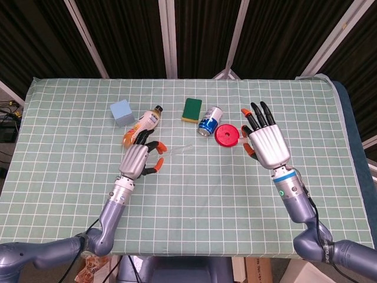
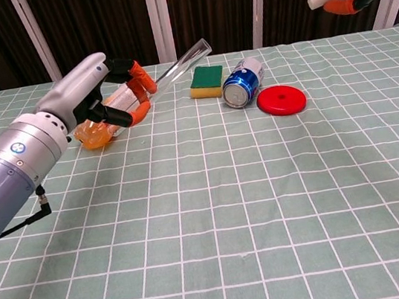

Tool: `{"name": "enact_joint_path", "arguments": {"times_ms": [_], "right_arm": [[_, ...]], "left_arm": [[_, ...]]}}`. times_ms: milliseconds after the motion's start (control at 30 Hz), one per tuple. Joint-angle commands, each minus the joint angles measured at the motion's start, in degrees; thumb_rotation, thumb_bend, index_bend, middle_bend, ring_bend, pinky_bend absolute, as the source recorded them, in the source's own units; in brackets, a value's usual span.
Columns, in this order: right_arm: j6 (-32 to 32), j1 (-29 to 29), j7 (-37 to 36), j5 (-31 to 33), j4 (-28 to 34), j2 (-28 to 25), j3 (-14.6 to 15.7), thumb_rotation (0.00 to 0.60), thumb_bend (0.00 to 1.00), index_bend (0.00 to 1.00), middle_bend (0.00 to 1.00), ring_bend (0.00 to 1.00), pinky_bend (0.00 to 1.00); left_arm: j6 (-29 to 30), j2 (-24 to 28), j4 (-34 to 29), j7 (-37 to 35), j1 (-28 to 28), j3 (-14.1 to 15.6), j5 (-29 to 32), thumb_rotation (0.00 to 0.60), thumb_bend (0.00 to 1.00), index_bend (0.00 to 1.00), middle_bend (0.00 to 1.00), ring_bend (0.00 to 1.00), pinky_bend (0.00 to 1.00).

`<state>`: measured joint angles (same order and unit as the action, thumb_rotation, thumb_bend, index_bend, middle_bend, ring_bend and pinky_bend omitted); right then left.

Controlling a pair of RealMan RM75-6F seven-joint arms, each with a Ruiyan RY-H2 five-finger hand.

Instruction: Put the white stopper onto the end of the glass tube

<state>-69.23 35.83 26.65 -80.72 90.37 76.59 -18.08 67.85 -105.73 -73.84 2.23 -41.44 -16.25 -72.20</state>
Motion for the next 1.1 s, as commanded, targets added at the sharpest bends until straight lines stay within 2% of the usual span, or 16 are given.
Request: {"name": "enact_joint_path", "arguments": {"times_ms": [33,333,633,1100], "right_arm": [[-0.6,1.3,0.9,-2.7,-1.9,1.0,1.5,0.6,0.44,0.61,0.19,0.0,0.0],[-0.8,2.4,1.8,-4.4,-3.5,4.2,3.3,0.6,0.44,0.61,0.19,0.0,0.0],[-1.8,3.4,3.8,-3.2,-2.4,6.8,2.5,0.6,0.44,0.61,0.19,0.0,0.0],[-2.6,3.2,4.4,-1.4,-1.3,7.0,2.5,0.6,0.44,0.61,0.19,0.0,0.0]], "left_arm": [[-0.3,-0.4,-0.3,1.0,-0.2,-0.5,0.7,0.6,0.71,0.48,0.52,0.09,0.0],[-1.0,-1.3,-1.0,3.7,-1.3,-1.7,2.0,0.6,0.71,0.48,0.52,0.09,0.0],[-1.7,-3.0,-0.8,5.3,-2.7,-2.1,2.3,0.6,0.71,0.48,0.52,0.09,0.0],[-1.4,-5.9,0.0,6.5,-3.9,-3.1,2.8,0.6,0.71,0.48,0.52,0.09,0.0]]}}
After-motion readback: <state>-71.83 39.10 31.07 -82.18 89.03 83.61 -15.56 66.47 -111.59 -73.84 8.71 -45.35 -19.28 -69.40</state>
